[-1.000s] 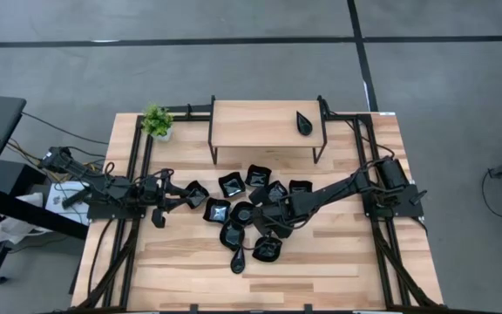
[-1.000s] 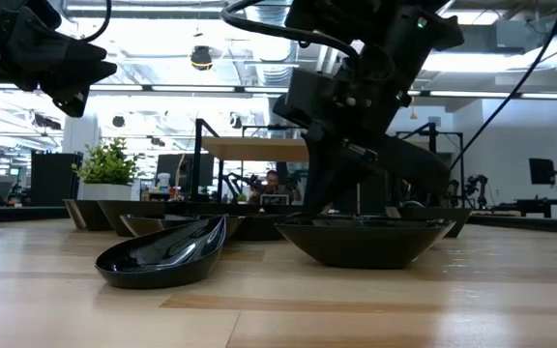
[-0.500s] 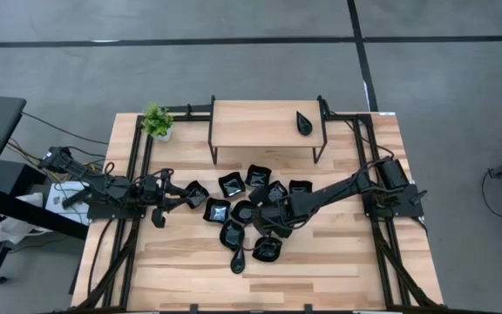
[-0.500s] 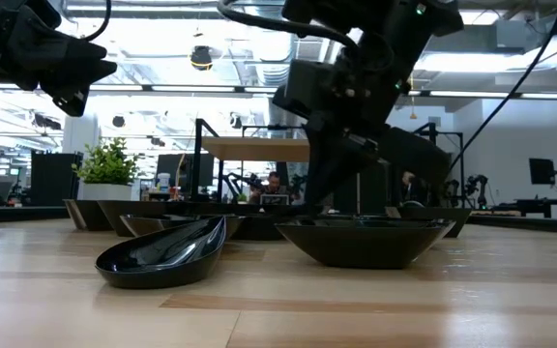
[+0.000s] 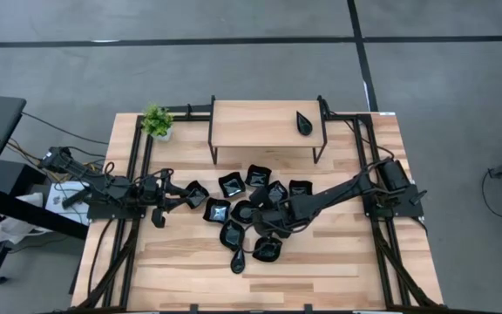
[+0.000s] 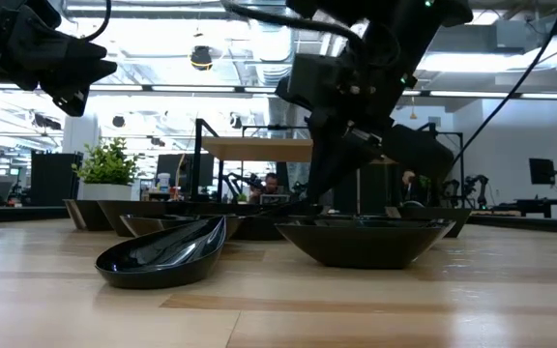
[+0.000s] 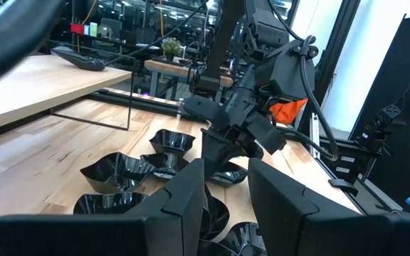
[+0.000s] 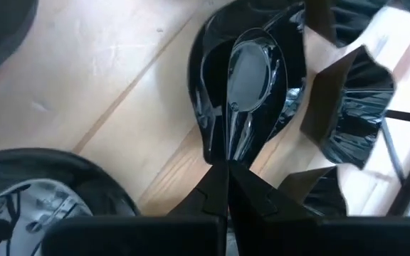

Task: Pick & Place Mini shaped plates
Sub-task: Stack the black drop shaped plate on top of the black drop shaped plate on the shelf

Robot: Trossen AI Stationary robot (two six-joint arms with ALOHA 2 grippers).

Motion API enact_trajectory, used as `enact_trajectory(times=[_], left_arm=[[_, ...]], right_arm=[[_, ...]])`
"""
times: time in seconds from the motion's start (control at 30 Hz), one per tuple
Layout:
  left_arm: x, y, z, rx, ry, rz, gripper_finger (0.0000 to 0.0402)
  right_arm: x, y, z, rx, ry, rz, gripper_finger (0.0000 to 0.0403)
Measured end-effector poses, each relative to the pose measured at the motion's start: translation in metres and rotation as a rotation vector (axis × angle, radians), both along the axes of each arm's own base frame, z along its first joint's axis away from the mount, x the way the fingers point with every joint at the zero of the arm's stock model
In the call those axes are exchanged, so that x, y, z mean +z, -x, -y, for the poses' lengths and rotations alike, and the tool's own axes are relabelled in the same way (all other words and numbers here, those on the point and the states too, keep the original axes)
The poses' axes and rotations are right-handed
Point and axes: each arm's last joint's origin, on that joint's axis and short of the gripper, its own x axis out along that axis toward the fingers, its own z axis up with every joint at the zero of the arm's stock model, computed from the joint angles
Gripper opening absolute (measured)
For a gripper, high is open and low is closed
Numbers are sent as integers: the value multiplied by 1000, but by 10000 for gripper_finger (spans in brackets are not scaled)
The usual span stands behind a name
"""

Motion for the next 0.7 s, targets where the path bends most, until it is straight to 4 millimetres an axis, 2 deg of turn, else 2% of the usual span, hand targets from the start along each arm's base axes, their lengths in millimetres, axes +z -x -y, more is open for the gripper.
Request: enact_trajectory(times=[0.4, 0.7], left_arm=[[0, 0, 0, 0, 2, 4, 112], [2, 0, 0, 0, 9, 17, 112]], right_arm=[[23, 10, -4, -8, 28, 51, 0], [44, 23, 0, -29, 33, 54, 0]])
